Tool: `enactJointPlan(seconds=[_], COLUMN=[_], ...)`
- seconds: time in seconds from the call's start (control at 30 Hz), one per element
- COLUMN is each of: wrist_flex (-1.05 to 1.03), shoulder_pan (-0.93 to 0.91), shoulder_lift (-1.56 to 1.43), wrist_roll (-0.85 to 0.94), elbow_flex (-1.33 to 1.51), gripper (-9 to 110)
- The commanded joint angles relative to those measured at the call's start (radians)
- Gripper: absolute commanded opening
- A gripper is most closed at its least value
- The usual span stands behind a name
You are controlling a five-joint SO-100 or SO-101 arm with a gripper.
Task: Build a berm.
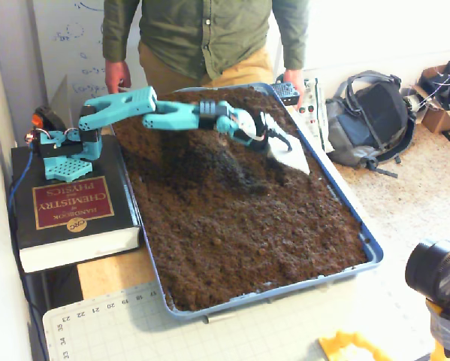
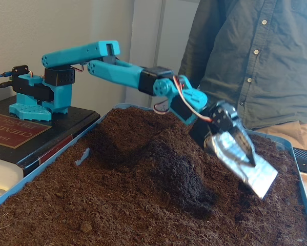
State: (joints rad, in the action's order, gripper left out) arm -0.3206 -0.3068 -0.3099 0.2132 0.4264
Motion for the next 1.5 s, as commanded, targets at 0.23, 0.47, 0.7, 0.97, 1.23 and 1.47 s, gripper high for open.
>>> enactJointPlan(seconds=[0.23,0.47,0.7,0.97,1.23,1.47], wrist_flex=[0.035,-0.080,-0.503,-0.712,-0.793,-0.920], shoulder_pan=[-0.006,-0.008,-0.008,0.000,0.002,0.003], shoulder_lift=[0.109,0.170,0.164,0.123,0.104,-0.012], wrist_roll=[0.011,0.011,0.011,-0.003,-0.006,-0.006], elbow_flex=[-0.015,-0.015,-0.037,-0.021,-0.031,-0.035], gripper=[0,0,0,0,0,0])
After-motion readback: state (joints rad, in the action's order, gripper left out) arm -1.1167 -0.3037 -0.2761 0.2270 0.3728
